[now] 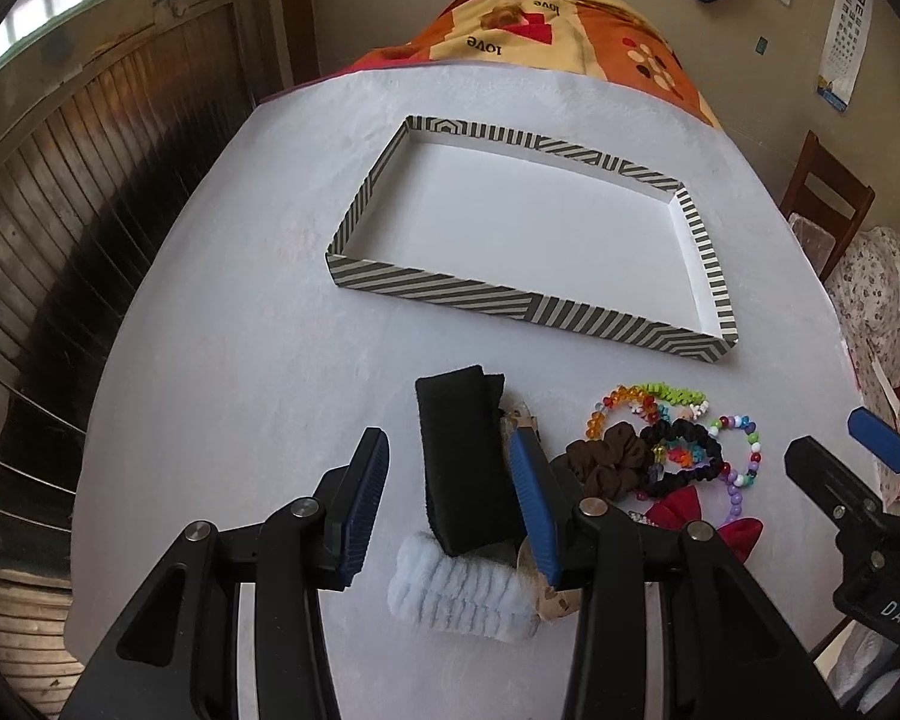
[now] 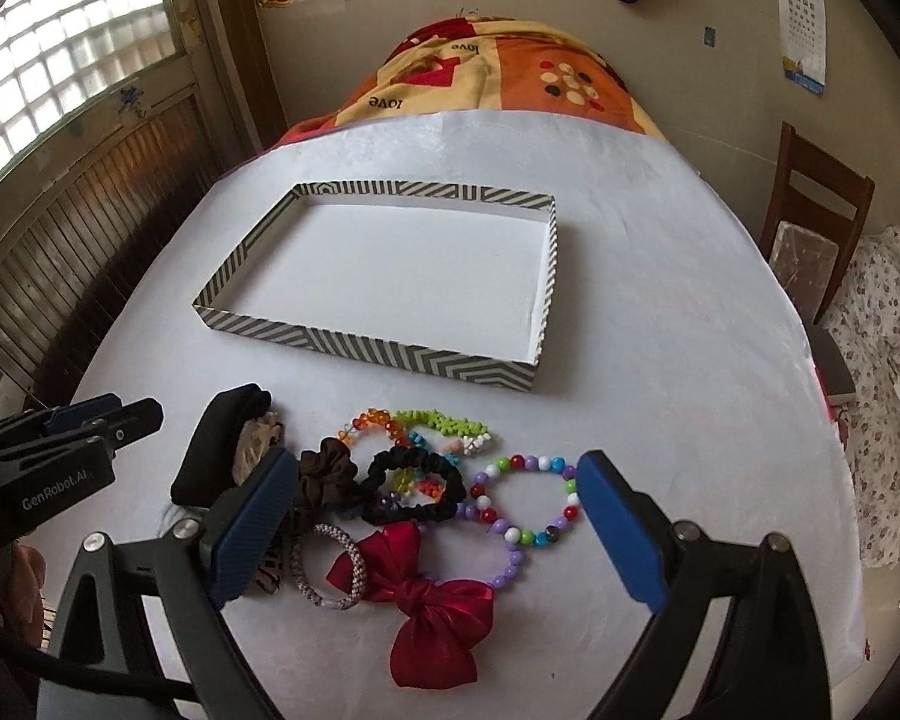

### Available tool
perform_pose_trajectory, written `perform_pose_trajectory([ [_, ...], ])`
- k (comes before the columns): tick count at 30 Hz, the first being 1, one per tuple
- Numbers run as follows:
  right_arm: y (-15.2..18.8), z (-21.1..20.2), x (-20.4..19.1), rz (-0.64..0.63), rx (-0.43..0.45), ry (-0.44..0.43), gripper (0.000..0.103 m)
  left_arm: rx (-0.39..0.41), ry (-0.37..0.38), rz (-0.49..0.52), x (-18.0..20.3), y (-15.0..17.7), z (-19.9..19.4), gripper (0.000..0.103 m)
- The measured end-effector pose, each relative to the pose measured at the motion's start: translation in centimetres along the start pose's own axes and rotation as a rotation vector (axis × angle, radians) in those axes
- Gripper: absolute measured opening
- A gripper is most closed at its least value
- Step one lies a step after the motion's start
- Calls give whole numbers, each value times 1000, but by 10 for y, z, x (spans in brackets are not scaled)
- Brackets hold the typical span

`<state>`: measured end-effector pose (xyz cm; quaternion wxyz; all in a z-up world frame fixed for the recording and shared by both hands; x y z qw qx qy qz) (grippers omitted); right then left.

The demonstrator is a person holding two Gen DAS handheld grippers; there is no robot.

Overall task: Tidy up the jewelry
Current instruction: 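Move both tools toward the pile of hair accessories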

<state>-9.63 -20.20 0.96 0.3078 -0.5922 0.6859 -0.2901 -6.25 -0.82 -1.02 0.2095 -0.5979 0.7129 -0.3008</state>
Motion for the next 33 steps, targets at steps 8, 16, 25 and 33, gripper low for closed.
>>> perform_pose_trajectory([
  [8,-2,-2,2,9,14,-1,96,-24,-30,16,-4,5,4,33],
  [16,-4,-1,8,74,13,-32,96,-56,-69,-11,-9,11,5,33],
  [25,-4,-3,10,120,17,-59,96,-53,-56,4,-1,24,-7,33],
  [33,-3,-5,7,100,23,-47,96,-46,-16,41,12,20,-10,33],
])
Point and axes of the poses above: each gripper's, at about its wrist camera, not at the fingertips, and z roughly the way its jaws point, x to its right, y to its underside, the point moved 5 cm from there along z, roughly the way its jaws point, and after that the axes turned 14 degrees about x, right-handed, at the moved point
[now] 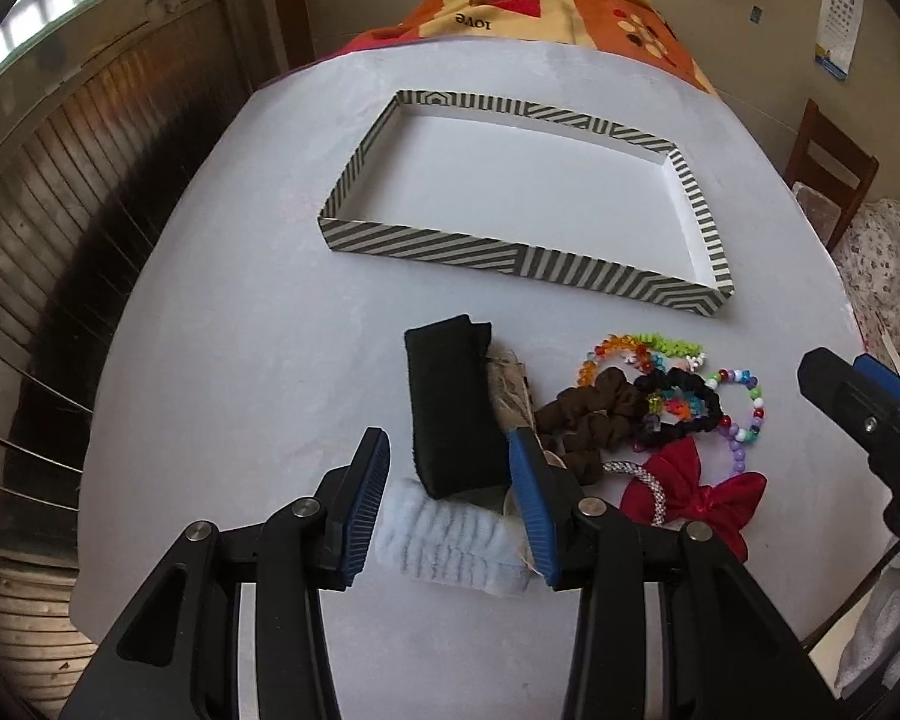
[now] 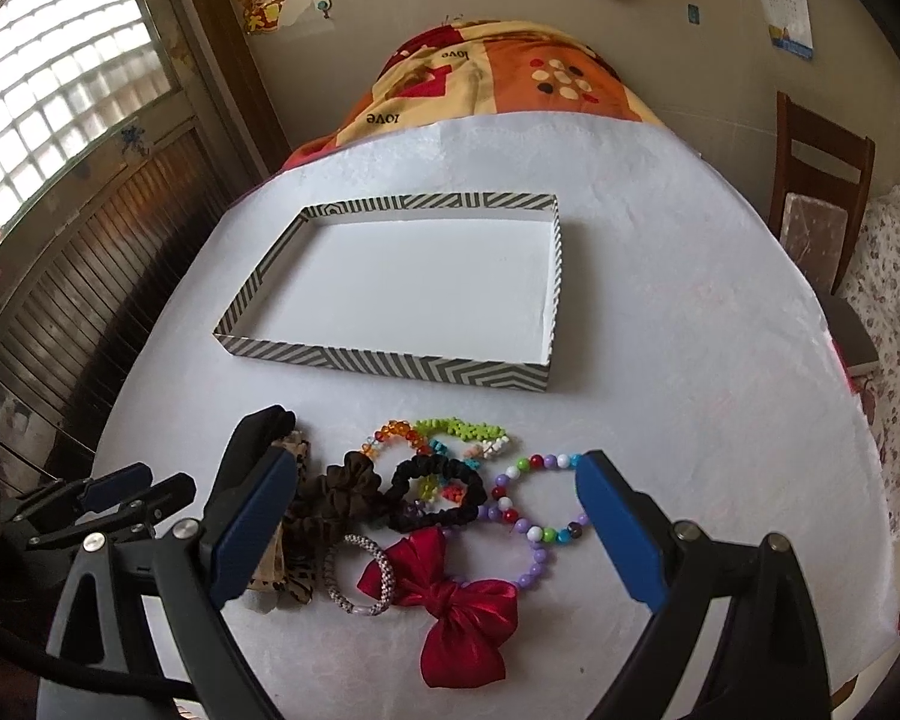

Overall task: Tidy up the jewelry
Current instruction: 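Move both tools toward the pile of hair accessories, then lower left tool over the black sock while right tool approaches the beaded bracelet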

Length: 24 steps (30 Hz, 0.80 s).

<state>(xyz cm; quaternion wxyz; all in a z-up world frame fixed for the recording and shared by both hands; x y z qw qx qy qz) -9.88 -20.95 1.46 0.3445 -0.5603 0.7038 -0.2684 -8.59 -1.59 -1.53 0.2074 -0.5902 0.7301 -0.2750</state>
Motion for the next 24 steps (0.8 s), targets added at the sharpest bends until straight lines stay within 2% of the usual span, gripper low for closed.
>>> perform_pose_trajectory([
  [9,1,-4,2,-17,9,29,96,-11,10,-7,0,2,-1,33],
  [17,11,-10,3,49,-5,0,96,-18,-10,-6,-3,4,-1,33],
  [24,26,-12,-7,30,-27,-4,96,-17,-24,0,-1,3,0,33],
])
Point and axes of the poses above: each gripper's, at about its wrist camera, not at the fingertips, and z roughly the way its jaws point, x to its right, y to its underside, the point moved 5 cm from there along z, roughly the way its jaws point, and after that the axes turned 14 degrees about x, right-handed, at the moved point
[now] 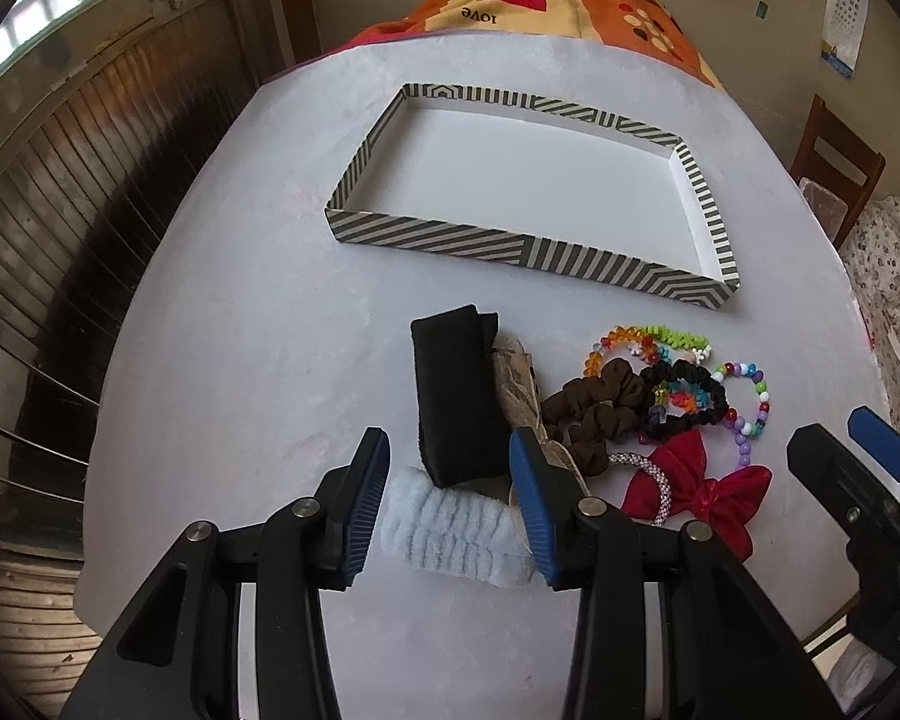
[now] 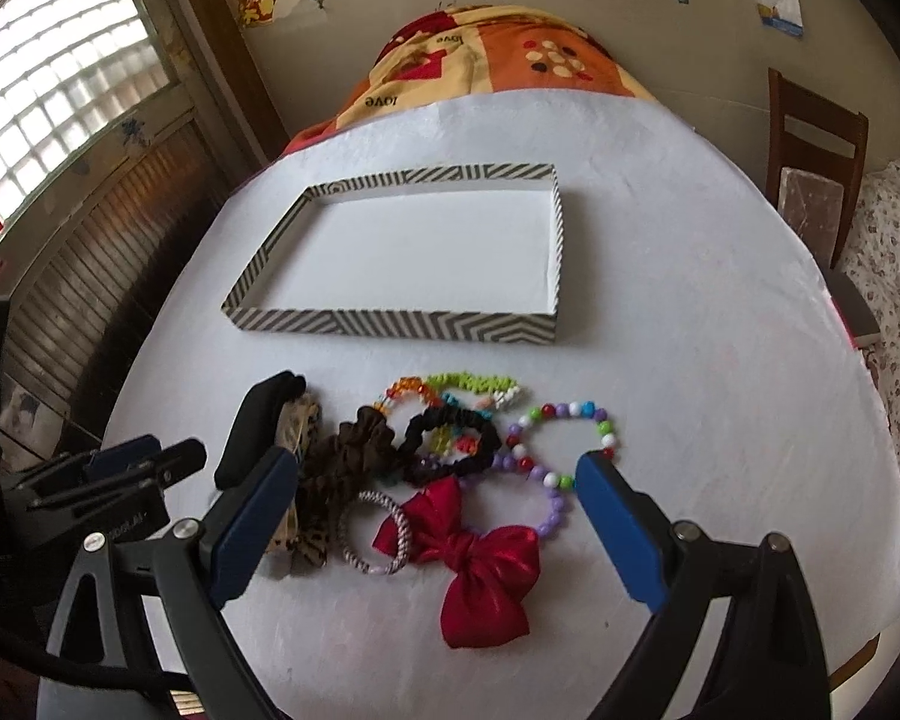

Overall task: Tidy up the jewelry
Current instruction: 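Lower left tool over the black sock while right tool approaches the beaded bracelet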

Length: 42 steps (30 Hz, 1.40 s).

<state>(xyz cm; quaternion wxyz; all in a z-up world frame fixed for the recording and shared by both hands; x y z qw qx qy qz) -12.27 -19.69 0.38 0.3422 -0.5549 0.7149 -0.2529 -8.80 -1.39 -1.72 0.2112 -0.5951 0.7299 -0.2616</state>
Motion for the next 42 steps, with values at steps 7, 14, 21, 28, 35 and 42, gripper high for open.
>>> perform_pose_trajectory([
  [7,-2,-4,4,21,6,9,96,-1,7,-7,1,0,-2,33],
  [14,1,-11,7,33,16,20,96,-5,49,1,7,0,-4,33],
  [21,5,-12,8,52,-7,12,96,5,49,-8,5,-2,-6,33],
  [28,10,-13,-6,-1,-32,-21,96,-2,49,-9,4,-2,-4,33],
  [35,3,-10,8,-2,-32,28,96,-14,66,-47,-7,-3,1,33],
  [42,-15,-1,44,-33,-58,65,96,-63,83,-116,-42,-3,13,33],
])
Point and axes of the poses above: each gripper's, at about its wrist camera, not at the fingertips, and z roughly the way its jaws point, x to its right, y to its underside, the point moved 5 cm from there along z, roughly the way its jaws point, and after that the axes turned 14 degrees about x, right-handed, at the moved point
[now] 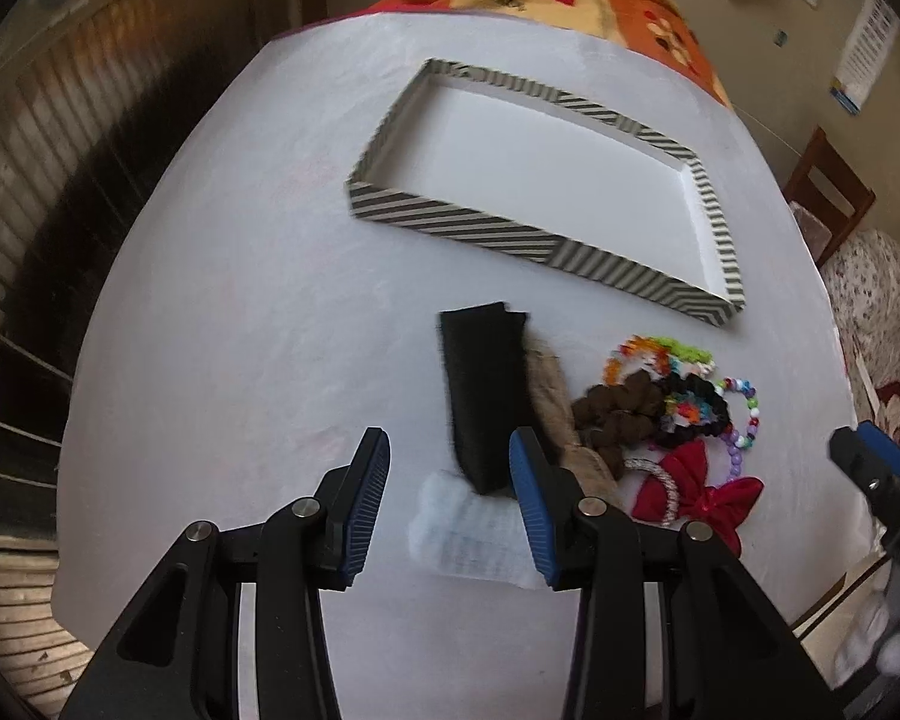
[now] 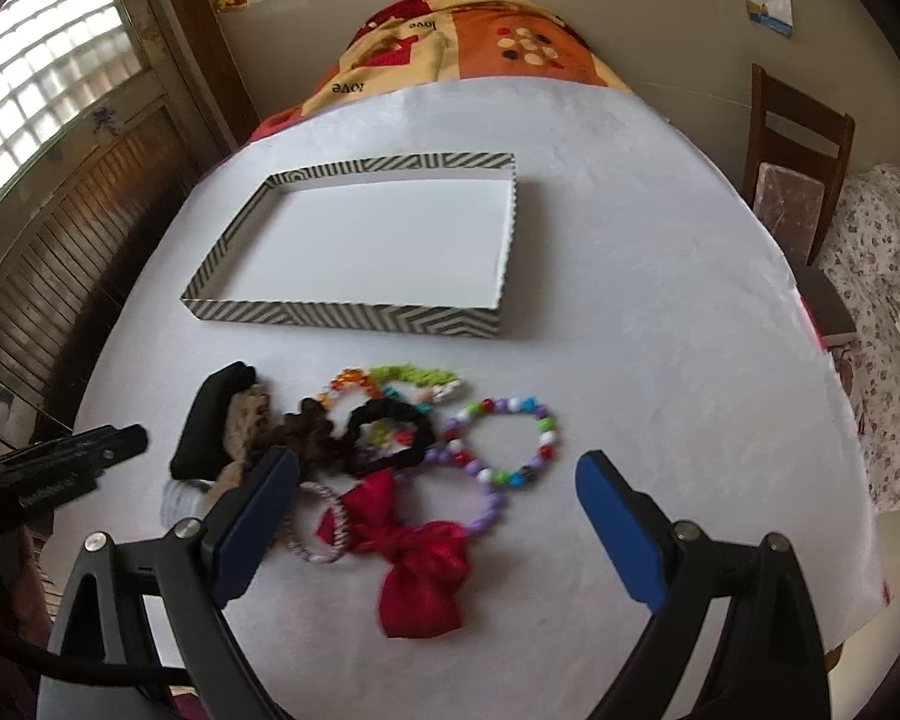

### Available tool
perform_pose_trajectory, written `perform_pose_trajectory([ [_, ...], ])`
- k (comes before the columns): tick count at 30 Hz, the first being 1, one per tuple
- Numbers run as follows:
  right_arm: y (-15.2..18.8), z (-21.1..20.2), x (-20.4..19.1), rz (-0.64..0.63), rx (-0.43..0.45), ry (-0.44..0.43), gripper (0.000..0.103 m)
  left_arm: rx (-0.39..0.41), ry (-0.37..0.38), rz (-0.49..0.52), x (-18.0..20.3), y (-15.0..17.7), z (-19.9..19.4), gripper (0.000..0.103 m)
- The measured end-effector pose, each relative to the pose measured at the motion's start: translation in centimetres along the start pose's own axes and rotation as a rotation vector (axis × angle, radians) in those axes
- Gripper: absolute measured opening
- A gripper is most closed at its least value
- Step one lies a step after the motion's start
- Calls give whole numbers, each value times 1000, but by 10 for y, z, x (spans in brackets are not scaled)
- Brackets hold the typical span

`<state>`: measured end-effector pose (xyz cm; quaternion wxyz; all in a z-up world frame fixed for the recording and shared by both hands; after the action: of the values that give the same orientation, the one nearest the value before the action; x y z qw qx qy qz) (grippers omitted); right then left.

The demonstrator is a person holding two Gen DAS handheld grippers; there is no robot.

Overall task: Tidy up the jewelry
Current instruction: 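Lower left tool over the black sock while right tool approaches the beaded bracelet, then close left tool on the black sock while right tool grasps the multicolor bead bracelet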

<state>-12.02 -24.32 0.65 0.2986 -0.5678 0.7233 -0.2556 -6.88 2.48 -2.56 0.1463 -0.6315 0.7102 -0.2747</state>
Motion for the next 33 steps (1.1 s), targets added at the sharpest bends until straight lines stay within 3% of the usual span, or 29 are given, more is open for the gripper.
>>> perform_pose_trajectory([
  [7,-10,9,22,-14,-7,14,96,-22,-20,-63,-21,-4,8,33],
  [22,0,31,33,-53,-59,-18,93,-121,76,-116,3,-7,43,33],
  [28,7,40,47,-56,-91,-27,86,-152,80,-114,6,-4,60,33],
  [33,14,60,50,-60,-129,-45,71,-180,83,-117,8,-2,73,33],
])
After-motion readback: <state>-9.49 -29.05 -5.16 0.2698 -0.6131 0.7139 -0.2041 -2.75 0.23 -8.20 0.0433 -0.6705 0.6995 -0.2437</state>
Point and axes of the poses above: each gripper's, at about its wrist camera, not at the fingertips, and z roughly the way its jaws point, x to its right, y to its underside, the point moved 5 cm from there along z, roughly the way its jaws point, and after that the axes turned 14 degrees about x, right-handed, at the moved point
